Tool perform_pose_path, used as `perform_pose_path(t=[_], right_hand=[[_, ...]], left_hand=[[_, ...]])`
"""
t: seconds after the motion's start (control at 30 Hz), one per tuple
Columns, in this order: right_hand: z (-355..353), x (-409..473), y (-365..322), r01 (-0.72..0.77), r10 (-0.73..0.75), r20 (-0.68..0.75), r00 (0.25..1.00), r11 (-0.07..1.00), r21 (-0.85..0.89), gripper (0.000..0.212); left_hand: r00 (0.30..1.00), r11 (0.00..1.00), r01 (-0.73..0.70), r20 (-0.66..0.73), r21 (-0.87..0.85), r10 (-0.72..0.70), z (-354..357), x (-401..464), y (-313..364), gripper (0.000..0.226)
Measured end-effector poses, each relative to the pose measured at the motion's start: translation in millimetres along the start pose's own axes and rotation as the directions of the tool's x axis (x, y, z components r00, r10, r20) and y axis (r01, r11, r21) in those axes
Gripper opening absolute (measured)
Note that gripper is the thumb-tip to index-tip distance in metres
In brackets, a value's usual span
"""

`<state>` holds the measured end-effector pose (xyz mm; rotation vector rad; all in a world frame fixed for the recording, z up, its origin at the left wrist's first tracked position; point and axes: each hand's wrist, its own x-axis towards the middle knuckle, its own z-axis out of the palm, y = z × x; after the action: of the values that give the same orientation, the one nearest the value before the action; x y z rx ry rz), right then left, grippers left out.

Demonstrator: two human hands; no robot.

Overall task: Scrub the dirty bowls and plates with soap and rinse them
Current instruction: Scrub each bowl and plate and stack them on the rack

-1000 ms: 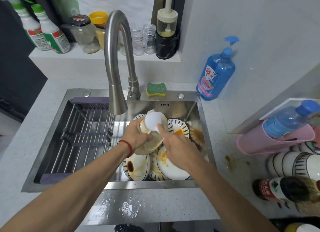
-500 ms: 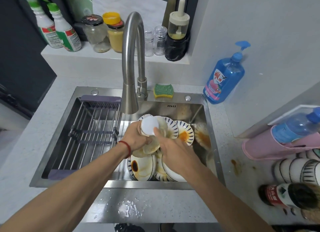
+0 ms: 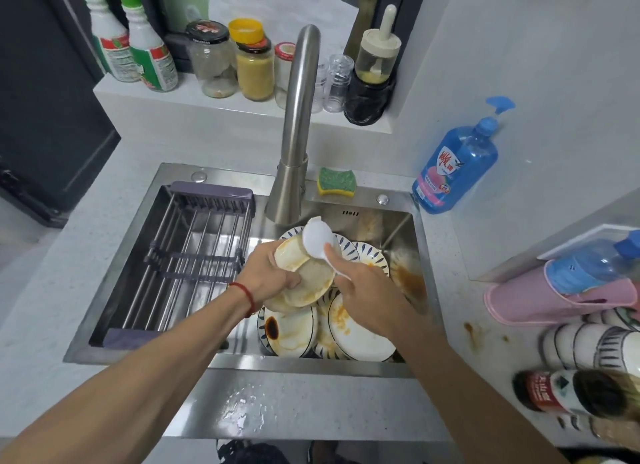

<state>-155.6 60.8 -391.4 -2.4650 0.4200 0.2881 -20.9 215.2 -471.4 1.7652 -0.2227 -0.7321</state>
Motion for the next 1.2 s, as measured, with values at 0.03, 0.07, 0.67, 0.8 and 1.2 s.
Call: perform_pose_path(t=[0.03, 0.07, 0.67, 0.8, 1.2], right_hand=[[-1, 6, 3, -0.051, 0.051, 0.006, 0.999, 0.998, -0.030, 0.058], [-2, 11, 6, -0.110, 0.110, 0.007, 0.994, 0.991, -0.077, 0.057], [23, 23, -32, -0.095, 0.095, 0.002, 0.996, 0.995, 0.005, 0.056], [22, 26, -38, -0.105, 0.105, -0.005, 0.994, 0.982, -0.155, 0.061], [36, -4, -43, 0.031, -0.038, -0.020, 0.999, 0.965, -0.261, 0.069]], left_hand=[[1.000, 0.999, 0.028, -0.010, -0.032, -0.028, -2, -2, -1, 0.056], [0.999, 0.997, 0.048, -0.022, -0.060, -0.050, -5, -4, -3, 0.056], [0.989, 0.980, 0.117, -0.074, -0.160, -0.130, -54, -8, -15, 0.048], [0.993, 0.994, 0.091, -0.075, -0.061, -0.096, -51, -8, -13, 0.047], [1.000, 0.987, -0.013, 0.001, 0.161, 0.013, -31, -5, 9, 0.053]])
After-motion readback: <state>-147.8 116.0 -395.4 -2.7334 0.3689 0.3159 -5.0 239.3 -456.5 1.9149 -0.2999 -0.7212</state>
